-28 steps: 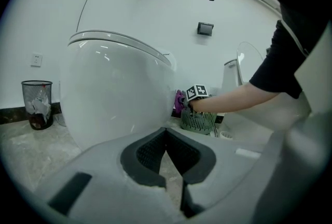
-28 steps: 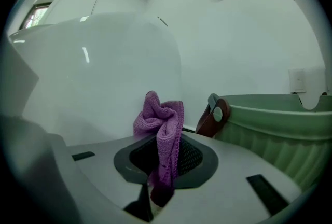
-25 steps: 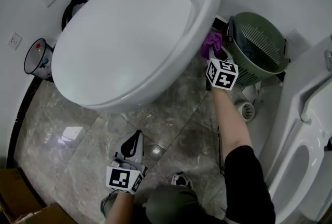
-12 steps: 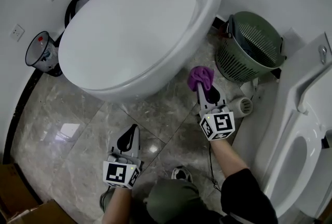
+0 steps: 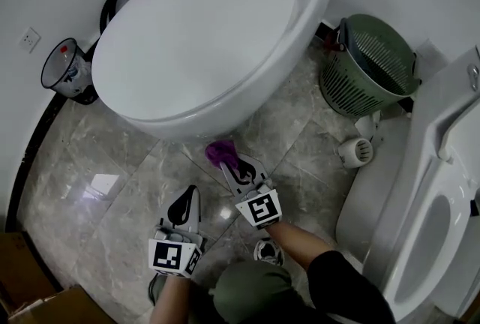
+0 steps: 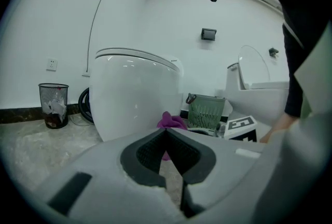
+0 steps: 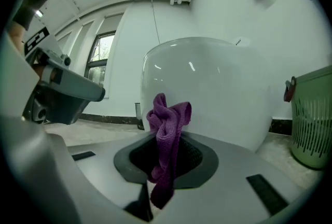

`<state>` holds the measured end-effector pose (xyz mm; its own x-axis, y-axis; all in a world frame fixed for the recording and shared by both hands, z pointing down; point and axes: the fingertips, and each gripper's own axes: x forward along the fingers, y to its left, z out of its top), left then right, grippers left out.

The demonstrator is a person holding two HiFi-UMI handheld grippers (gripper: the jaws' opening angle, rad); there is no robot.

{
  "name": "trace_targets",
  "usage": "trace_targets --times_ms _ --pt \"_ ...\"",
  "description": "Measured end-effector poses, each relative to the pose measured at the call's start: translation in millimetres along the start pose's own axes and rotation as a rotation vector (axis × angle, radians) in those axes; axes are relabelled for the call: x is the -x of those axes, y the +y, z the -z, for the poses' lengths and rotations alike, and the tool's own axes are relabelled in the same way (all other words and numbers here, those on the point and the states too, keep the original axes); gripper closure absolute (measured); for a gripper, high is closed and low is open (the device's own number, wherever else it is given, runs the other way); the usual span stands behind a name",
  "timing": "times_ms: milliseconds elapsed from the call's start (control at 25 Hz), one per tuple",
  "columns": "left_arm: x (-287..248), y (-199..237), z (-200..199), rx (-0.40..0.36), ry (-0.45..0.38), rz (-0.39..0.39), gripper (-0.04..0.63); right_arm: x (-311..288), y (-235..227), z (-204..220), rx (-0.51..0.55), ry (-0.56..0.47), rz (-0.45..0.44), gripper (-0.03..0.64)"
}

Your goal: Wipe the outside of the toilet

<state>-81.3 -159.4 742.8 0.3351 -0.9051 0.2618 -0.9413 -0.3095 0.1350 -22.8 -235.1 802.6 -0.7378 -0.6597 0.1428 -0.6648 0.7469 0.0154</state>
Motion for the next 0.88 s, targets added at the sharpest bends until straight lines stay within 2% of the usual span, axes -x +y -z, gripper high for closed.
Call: trace_targets --times_ms 200,400,560,880 --pt "0.4 6.5 10.5 0.001 0.025 -0.019 0.594 -32.7 -1.8 14.1 -0.035 0.0 0.024 0.554" --pt "-16.3 -2.3 18.4 0.016 0.037 0.001 0.595 -33.8 -27.2 21.4 -0.018 -0.004 0.048 0.551" --pt "-33.7 -15.2 20.1 0.021 0.039 0.039 0.594 -21.7 -71.0 29.9 -0.041 0.022 0.13 0.551" --pt "-58.7 -28.1 26.6 0.025 0.063 0.082 0.594 -13.8 -188.1 30.7 -0.024 0.009 0.312 0.551"
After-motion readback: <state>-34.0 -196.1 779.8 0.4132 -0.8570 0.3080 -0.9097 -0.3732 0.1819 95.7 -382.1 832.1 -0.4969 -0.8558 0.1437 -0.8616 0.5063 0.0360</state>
